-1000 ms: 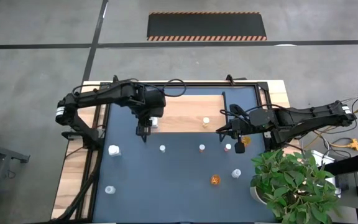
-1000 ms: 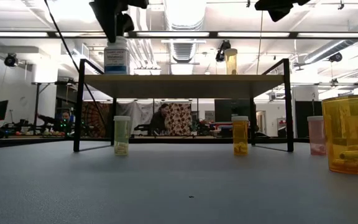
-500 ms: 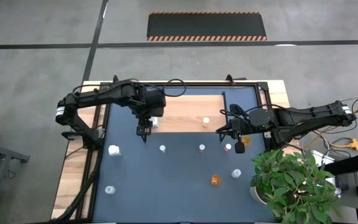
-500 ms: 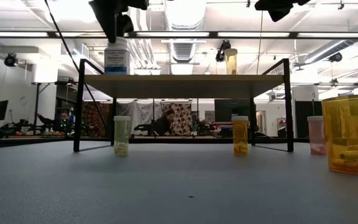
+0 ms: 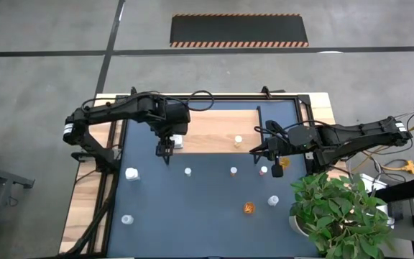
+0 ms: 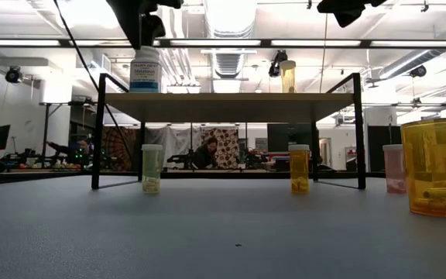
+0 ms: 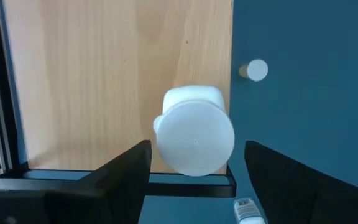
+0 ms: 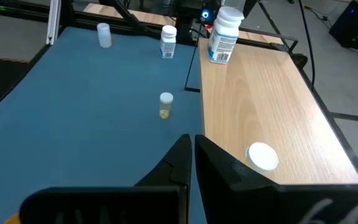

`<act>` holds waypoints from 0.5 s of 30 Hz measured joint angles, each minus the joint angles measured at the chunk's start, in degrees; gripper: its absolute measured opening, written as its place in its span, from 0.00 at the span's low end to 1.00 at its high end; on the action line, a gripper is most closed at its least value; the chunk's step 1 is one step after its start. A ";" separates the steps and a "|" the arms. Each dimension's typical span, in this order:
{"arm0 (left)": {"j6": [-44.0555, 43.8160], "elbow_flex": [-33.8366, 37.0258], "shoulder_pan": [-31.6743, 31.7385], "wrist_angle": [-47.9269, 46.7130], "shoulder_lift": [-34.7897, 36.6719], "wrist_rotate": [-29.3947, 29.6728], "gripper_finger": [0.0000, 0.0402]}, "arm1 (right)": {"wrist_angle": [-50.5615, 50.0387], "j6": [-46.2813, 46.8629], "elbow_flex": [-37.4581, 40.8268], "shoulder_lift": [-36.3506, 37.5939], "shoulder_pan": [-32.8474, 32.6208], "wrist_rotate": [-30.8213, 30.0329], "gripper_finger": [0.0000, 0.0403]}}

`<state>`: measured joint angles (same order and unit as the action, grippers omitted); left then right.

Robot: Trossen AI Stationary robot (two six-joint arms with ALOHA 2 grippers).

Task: Pick and place medicine bottles onto shelf by color
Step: Put the left transparent bottle on the shelf

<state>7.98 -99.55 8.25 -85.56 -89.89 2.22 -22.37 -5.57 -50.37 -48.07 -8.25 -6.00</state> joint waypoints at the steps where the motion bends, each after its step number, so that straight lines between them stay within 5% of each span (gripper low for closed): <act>1: -0.05 -0.63 -0.08 -0.17 0.02 0.04 0.60 | 0.09 0.19 0.00 -0.01 0.00 0.00 0.03; 15: -6.14 -8.35 -7.93 3.28 0.89 2.64 0.60 | 0.42 5.74 0.72 -2.44 -2.12 0.44 0.03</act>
<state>1.83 -107.90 0.32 -82.28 -89.00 4.86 -21.96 0.17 -49.65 -50.51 -10.37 -5.56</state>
